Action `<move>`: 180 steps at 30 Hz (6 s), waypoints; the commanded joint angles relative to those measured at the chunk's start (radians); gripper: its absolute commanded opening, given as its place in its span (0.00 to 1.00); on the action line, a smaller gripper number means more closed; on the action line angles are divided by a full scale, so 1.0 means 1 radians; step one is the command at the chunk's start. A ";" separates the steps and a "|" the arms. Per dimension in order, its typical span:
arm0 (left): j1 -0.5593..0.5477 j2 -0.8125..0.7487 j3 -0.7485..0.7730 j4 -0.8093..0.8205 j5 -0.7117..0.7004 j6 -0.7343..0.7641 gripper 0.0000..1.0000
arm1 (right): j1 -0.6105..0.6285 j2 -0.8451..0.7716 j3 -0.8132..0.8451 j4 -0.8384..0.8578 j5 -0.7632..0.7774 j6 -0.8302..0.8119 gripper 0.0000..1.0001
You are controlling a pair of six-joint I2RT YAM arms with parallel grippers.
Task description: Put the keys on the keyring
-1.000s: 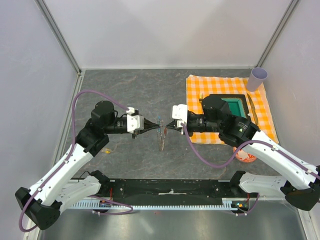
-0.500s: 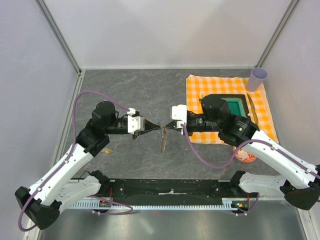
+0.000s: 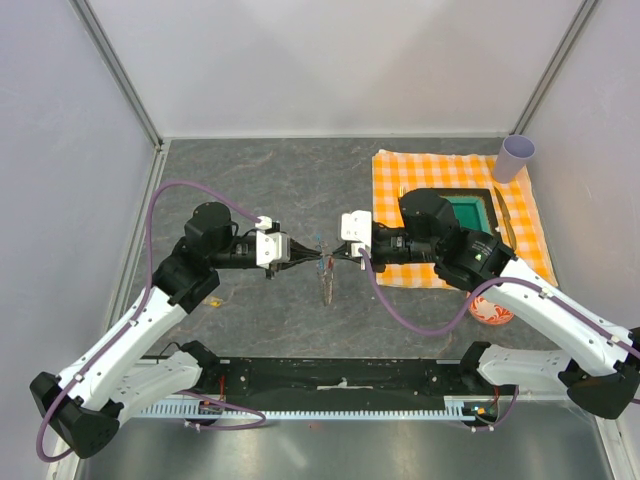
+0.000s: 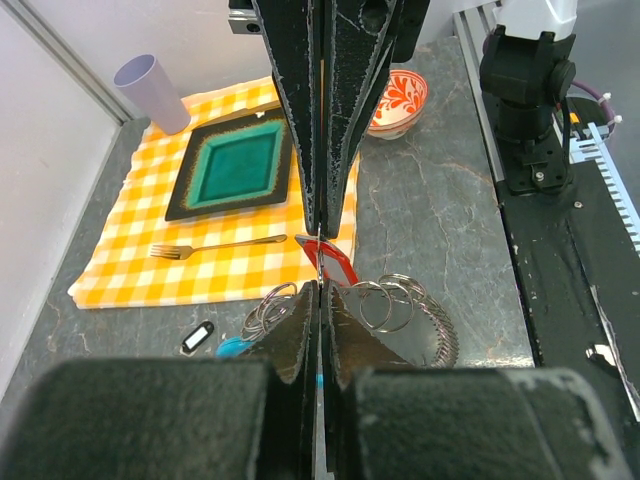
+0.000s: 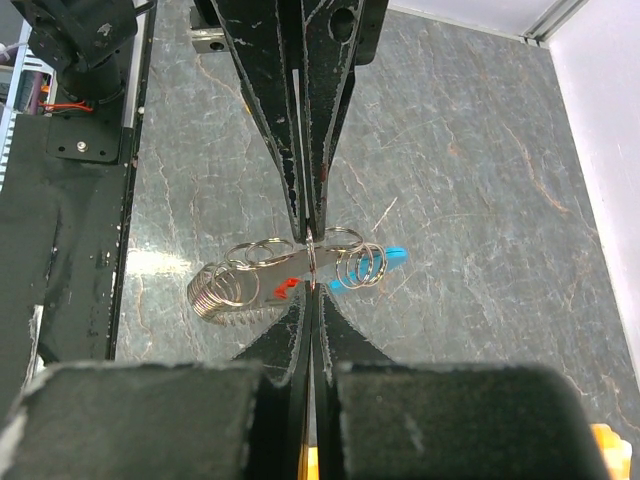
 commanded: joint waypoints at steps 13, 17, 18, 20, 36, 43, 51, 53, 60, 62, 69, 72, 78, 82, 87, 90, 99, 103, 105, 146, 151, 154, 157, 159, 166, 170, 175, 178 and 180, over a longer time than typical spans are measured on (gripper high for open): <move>-0.033 0.017 0.019 0.029 0.012 0.039 0.02 | 0.000 0.012 0.037 0.026 -0.089 -0.020 0.00; -0.036 0.026 0.020 0.027 0.007 0.033 0.02 | 0.002 0.016 0.034 0.026 -0.095 -0.020 0.00; -0.039 0.029 0.020 0.027 0.006 0.028 0.02 | 0.000 0.020 0.034 0.026 -0.095 -0.020 0.00; -0.041 0.034 0.023 0.029 0.002 0.025 0.02 | 0.002 0.020 0.036 0.026 -0.097 -0.020 0.00; -0.067 0.075 0.065 -0.026 -0.008 0.008 0.02 | 0.002 0.018 0.045 0.030 -0.110 -0.016 0.00; -0.070 0.054 0.060 -0.024 -0.054 0.014 0.02 | 0.002 0.018 0.039 0.029 -0.107 -0.013 0.00; -0.070 0.066 0.077 -0.066 -0.076 0.040 0.02 | 0.002 -0.003 0.039 0.026 -0.091 -0.008 0.00; -0.070 0.067 0.076 -0.065 -0.071 0.040 0.02 | 0.002 0.000 0.042 0.026 -0.091 -0.008 0.00; -0.070 0.032 0.051 -0.017 -0.082 0.025 0.02 | 0.002 0.004 0.034 0.030 -0.069 0.007 0.00; -0.070 0.023 0.045 -0.004 -0.088 0.019 0.02 | 0.002 -0.003 0.026 0.040 -0.054 0.017 0.03; -0.070 0.015 0.040 0.009 -0.123 0.011 0.02 | 0.002 -0.016 0.019 0.046 -0.034 0.030 0.27; -0.070 0.015 0.039 0.013 -0.139 0.010 0.02 | 0.002 -0.026 0.011 0.046 -0.022 0.037 0.32; -0.070 0.008 0.034 0.021 -0.157 0.008 0.02 | 0.000 -0.066 -0.024 0.044 0.066 0.053 0.36; -0.070 0.002 0.030 0.027 -0.142 0.007 0.02 | -0.003 -0.077 -0.053 0.049 0.087 0.058 0.33; -0.070 -0.002 0.030 0.030 -0.122 0.004 0.02 | -0.006 -0.053 -0.055 0.061 0.064 0.058 0.29; -0.070 -0.003 0.028 0.030 -0.111 0.004 0.02 | -0.009 -0.037 -0.055 0.079 0.058 0.056 0.29; -0.070 -0.006 0.030 0.032 -0.105 0.004 0.02 | -0.020 -0.014 -0.055 0.098 0.041 0.053 0.25; -0.070 -0.006 0.028 0.030 -0.105 0.002 0.02 | -0.023 -0.016 -0.061 0.096 0.043 0.056 0.20; -0.070 -0.008 0.030 0.032 -0.105 0.002 0.02 | -0.024 -0.017 -0.063 0.096 0.043 0.056 0.17; -0.081 0.100 0.111 -0.109 -0.085 0.017 0.02 | -0.024 0.003 0.039 0.081 -0.052 0.032 0.00; -0.086 0.113 0.119 -0.119 -0.090 0.017 0.02 | -0.023 0.009 0.048 0.080 -0.063 0.030 0.00; -0.089 0.118 0.122 -0.126 -0.091 0.017 0.02 | -0.024 0.012 0.052 0.083 -0.064 0.029 0.00; -0.089 0.118 0.123 -0.129 -0.094 0.019 0.02 | -0.024 0.013 0.056 0.084 -0.063 0.030 0.00; -0.090 0.120 0.126 -0.132 -0.097 0.019 0.02 | -0.024 0.015 0.059 0.084 -0.063 0.030 0.00; -0.099 0.132 0.137 -0.155 -0.109 0.025 0.02 | -0.024 0.016 0.066 0.090 -0.060 0.035 0.00; -0.104 0.144 0.148 -0.172 -0.114 0.027 0.02 | -0.024 0.015 0.071 0.096 -0.060 0.037 0.00; -0.107 0.144 0.154 -0.181 -0.136 0.028 0.02 | -0.023 0.016 0.069 0.095 -0.060 0.035 0.00; -0.105 0.127 0.145 -0.169 -0.137 0.024 0.02 | -0.024 0.020 0.059 0.089 -0.049 0.037 0.00; -0.107 0.114 0.140 -0.154 -0.157 0.023 0.02 | -0.023 0.010 0.049 0.084 -0.016 0.038 0.00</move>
